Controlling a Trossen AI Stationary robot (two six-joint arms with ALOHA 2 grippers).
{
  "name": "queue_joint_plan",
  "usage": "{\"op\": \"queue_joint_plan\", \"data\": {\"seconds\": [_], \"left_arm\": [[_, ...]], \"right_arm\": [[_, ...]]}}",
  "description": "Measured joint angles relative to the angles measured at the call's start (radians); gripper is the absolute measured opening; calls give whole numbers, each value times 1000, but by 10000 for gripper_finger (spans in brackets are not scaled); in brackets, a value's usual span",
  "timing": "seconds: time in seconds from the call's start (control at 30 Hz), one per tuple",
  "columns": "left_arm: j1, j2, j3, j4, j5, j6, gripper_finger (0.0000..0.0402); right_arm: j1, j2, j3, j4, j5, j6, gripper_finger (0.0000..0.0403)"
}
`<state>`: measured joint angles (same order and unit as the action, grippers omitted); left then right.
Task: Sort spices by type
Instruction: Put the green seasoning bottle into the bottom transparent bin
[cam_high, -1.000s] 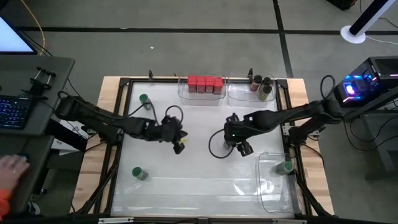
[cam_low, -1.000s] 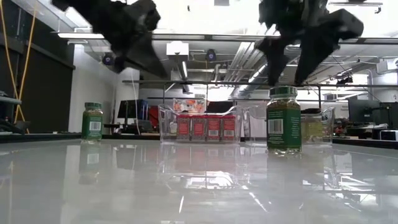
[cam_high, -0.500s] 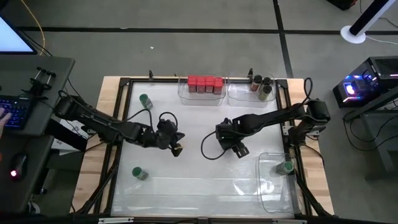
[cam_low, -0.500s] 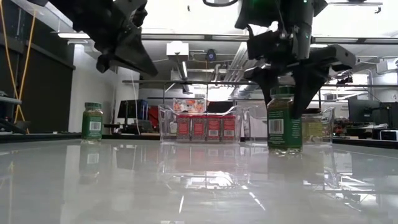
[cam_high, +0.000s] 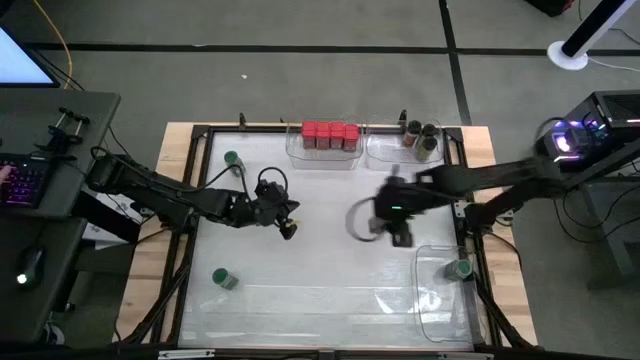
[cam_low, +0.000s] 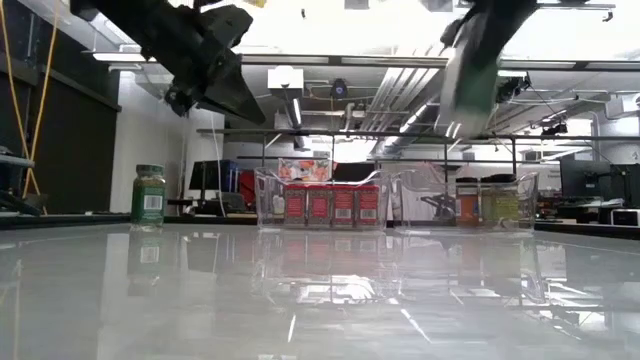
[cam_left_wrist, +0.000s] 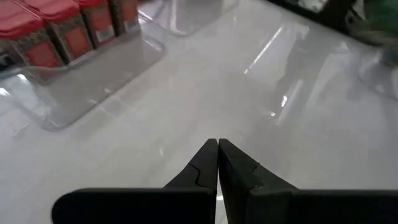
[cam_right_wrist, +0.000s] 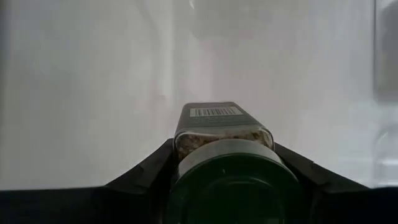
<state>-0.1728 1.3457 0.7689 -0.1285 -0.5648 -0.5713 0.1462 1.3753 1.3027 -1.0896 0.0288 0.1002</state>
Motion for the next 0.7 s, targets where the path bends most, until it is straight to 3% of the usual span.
{"op": "queue_joint_plan", "data": {"seconds": [0.2, 0.37, 0.6, 0.7], "left_arm": [[73, 0, 0, 42, 2, 29, 0], [129, 0, 0, 78, 57, 93, 0], [169, 0, 0, 82, 124, 111, 0], [168, 0, 0, 81, 128, 111, 0]], "right_arm": [[251, -193, -31, -70, -16, 486, 192], [498, -203, -42, -134, 49, 783, 192], [641, -93, -48, -293, 21, 902, 192], [648, -81, -132, -215, -34, 889, 192]]}}
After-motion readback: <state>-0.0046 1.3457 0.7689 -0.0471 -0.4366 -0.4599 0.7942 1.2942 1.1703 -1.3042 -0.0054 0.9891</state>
